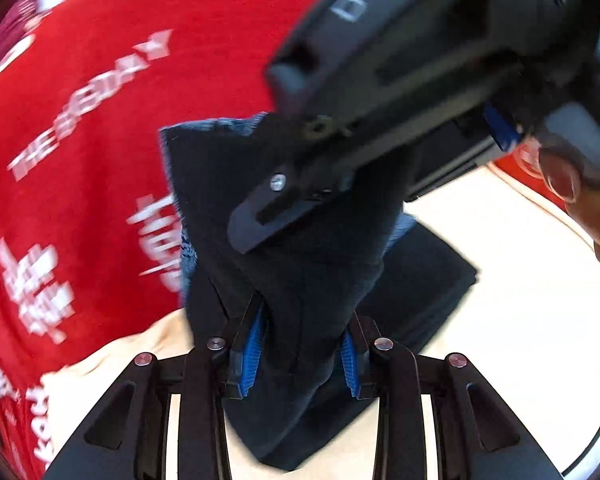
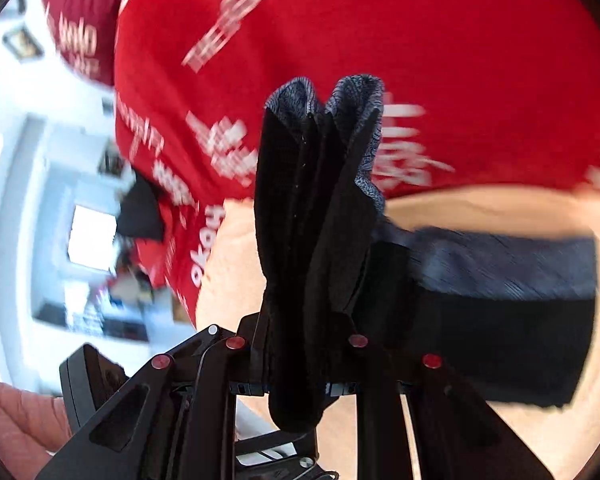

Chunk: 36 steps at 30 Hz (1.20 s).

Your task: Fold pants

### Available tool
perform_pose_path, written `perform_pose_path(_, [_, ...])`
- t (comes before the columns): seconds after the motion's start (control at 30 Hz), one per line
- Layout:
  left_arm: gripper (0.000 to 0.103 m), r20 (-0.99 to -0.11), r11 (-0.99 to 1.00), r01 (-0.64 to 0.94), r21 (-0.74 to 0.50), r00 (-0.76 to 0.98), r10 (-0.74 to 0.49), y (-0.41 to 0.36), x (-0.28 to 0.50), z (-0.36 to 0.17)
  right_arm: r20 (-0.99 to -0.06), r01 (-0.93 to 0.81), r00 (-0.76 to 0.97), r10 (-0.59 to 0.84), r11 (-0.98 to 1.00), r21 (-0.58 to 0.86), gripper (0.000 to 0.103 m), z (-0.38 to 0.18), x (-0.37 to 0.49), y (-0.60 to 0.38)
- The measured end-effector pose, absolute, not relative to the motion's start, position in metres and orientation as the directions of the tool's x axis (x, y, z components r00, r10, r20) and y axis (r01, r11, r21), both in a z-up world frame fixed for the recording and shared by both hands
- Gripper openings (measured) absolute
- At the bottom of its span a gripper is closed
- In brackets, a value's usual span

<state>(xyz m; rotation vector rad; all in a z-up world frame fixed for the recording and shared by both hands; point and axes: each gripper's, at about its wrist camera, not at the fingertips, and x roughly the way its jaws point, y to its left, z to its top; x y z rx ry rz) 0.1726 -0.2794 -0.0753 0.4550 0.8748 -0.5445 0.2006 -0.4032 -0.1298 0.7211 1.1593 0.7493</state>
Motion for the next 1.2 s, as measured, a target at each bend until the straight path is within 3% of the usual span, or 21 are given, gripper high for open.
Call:
perform_pose_path(0.17, [0.034,-0.865,0.707,0.694,0.135,0.430,-0.257,-0.346,0.159,-0.122,-0.538,0.021,0.277,0.796,0.555,0.832,0.020,-0.201,0.177,-0.479])
perform_pose_path(0.27, [0.034,-0.913,0.691,0.709,0.143,0.363,-0.184,-0.365,0.156,-0.161,-0.561,0.142,0.251,0.789,0.544,0.827,0.020,-0.255,0.173,-0.503])
perform_pose_path(0.33, [0.041,-0.929,0.686,0.708,0.167,0.346,-0.130,-0.370,0.153,-0.172,-0.560,0.180,0.245,0.791,0.530,0.828,0.021,-0.277,0.169,-0.503])
perform_pose_path(0.37, [0.047,-0.930,0.685,0.710,0.165,0.344,-0.133,-0.369,0.151,-0.172,-0.552,0.184,0.256,0.794,0.520,0.834,0.021,-0.278,0.167,-0.504])
perform_pose_path(0.47, [0.078,-0.929,0.684,0.713,0.151,0.339,-0.148,-0.361,0.145,-0.161,-0.555,0.199,0.269,0.787,0.518,0.832,0.021,-0.277,0.164,-0.505])
perform_pose_path(0.67, [0.078,-0.940,0.709,0.696,0.108,0.304,-0.156,-0.332,0.141,-0.134,-0.612,0.103,0.261,0.746,0.609,0.786,0.021,-0.243,0.176,-0.499])
perform_pose_path(0.8, [0.078,-0.956,0.769,0.638,0.038,0.247,-0.158,-0.314,0.150,-0.128,-0.681,0.090,0.230,0.695,0.682,0.726,0.021,-0.248,0.181,-0.503])
perform_pose_path(0.9, [0.078,-0.963,0.810,0.586,0.014,0.227,-0.147,-0.301,0.157,-0.133,-0.736,0.137,0.183,0.652,0.725,0.675,0.033,-0.264,0.182,-0.505])
perform_pose_path(1.0, [0.078,-0.968,0.843,0.537,-0.003,0.211,-0.138,-0.286,0.162,-0.141,-0.707,0.190,0.192,0.681,0.681,0.708,0.038,-0.272,0.177,-0.515])
perform_pose_path(1.1, [0.078,-0.968,0.860,0.510,-0.016,0.206,-0.140,-0.274,0.163,-0.143,-0.772,0.198,0.198,0.604,0.746,0.635,0.046,-0.265,0.168,-0.522])
perform_pose_path(1.17, [0.078,-0.967,0.866,0.499,-0.009,0.217,-0.135,-0.267,0.165,-0.144,-0.847,0.224,0.182,0.499,0.818,0.530,0.077,-0.259,0.158,-0.528])
perform_pose_path(1.2, [0.078,-0.967,0.870,0.494,-0.006,0.219,-0.132,-0.265,0.165,-0.145,-0.863,0.234,0.180,0.472,0.831,0.504,0.078,-0.256,0.154,-0.530])
